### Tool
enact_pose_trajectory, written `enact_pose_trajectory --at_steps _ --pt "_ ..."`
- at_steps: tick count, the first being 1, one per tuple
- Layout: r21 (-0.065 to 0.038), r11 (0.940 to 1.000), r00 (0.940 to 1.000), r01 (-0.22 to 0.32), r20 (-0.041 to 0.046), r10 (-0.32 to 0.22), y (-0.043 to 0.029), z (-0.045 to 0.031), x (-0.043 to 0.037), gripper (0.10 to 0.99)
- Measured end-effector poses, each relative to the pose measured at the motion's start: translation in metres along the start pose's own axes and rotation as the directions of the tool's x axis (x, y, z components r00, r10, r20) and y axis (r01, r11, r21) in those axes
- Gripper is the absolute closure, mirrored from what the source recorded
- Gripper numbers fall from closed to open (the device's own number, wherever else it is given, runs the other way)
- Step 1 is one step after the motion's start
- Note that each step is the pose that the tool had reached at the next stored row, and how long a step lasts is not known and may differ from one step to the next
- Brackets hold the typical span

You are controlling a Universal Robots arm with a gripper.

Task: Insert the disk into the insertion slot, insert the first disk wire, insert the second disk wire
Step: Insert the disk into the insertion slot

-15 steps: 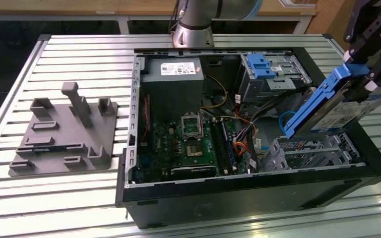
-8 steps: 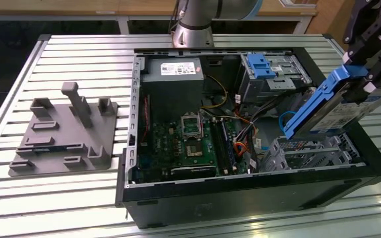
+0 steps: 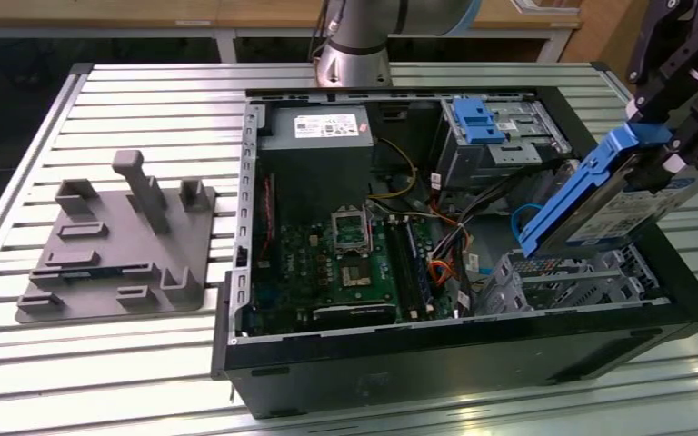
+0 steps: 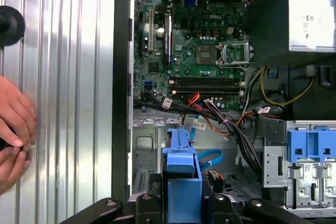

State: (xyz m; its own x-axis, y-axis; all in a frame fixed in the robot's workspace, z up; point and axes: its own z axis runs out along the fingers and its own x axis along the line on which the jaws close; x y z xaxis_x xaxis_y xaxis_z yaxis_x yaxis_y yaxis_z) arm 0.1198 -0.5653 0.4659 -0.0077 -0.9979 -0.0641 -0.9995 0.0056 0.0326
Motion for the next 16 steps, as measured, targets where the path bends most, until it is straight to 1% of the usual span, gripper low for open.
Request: enact_pose_trajectory --at_steps 16 --pt "0.000 1.0000 1.0000 0.000 0.0000 0.000 -0.0005 0.0061 0.0006 0.722"
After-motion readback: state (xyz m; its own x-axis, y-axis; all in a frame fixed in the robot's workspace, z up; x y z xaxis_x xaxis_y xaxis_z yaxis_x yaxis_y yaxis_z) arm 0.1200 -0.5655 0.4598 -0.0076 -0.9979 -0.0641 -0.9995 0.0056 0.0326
